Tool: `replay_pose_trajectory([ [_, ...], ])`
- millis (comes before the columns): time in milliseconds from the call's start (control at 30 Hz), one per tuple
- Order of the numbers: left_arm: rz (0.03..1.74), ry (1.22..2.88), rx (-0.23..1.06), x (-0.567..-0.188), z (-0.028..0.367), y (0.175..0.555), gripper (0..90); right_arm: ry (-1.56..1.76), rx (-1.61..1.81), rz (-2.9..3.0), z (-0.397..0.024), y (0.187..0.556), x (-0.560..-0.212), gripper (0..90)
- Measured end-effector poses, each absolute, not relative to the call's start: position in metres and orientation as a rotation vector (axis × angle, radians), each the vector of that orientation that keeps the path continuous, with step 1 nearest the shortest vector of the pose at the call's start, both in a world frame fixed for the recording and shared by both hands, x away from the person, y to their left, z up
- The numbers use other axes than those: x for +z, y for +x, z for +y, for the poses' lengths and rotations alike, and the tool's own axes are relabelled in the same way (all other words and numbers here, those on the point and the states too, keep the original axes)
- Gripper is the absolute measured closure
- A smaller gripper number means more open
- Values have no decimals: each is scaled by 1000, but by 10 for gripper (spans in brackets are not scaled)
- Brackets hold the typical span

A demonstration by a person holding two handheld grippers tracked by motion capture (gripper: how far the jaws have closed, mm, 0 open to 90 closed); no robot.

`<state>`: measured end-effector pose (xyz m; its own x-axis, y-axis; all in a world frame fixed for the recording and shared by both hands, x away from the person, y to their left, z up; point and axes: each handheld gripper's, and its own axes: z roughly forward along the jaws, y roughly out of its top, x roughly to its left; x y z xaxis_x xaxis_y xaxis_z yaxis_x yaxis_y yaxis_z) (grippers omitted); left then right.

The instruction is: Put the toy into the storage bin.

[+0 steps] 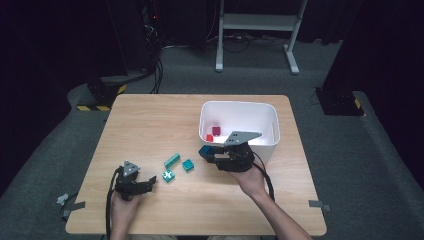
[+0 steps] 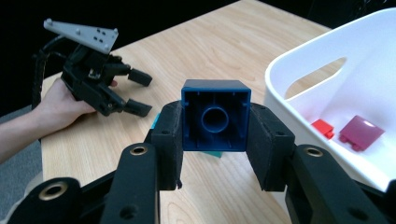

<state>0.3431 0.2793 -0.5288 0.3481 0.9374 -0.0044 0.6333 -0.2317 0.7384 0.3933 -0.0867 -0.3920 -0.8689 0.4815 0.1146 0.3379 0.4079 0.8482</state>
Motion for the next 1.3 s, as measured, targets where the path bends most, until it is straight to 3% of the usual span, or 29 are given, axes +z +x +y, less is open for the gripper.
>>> replay_pose_trajectory([
  [1300, 1367, 1960, 598, -529, 279, 343, 188, 938, 1404, 2363, -138, 425, -369, 593],
])
